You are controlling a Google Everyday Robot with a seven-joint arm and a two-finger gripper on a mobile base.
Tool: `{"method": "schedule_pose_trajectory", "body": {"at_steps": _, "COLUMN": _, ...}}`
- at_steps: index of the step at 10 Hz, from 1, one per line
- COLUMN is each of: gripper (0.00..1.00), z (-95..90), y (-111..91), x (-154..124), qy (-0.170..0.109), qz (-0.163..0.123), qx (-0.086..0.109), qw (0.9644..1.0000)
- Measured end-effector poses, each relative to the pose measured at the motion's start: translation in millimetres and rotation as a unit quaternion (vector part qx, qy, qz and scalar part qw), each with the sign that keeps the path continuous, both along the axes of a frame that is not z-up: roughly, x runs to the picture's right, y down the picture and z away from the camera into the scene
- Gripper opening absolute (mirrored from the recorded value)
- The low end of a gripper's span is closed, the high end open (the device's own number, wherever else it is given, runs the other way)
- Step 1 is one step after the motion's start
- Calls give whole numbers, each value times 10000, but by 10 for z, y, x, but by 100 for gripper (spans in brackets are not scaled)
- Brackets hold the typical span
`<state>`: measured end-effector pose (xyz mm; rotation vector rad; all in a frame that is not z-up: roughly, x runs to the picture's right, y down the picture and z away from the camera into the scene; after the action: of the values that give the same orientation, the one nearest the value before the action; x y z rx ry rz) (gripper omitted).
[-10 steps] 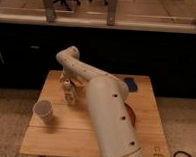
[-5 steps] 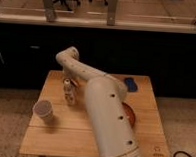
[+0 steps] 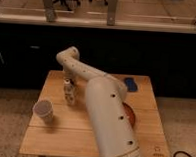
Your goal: Place the pepper on the white sponge
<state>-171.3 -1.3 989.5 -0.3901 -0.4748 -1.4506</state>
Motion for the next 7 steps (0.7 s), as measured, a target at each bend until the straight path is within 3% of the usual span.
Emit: {"method": "schedule_pose_trajectory", "body": {"at_steps": 7, "gripper": 0, "z": -84, "y": -70, "x": 2, "qy": -119, "qz": 30, "qx": 104, "qw": 9999}}
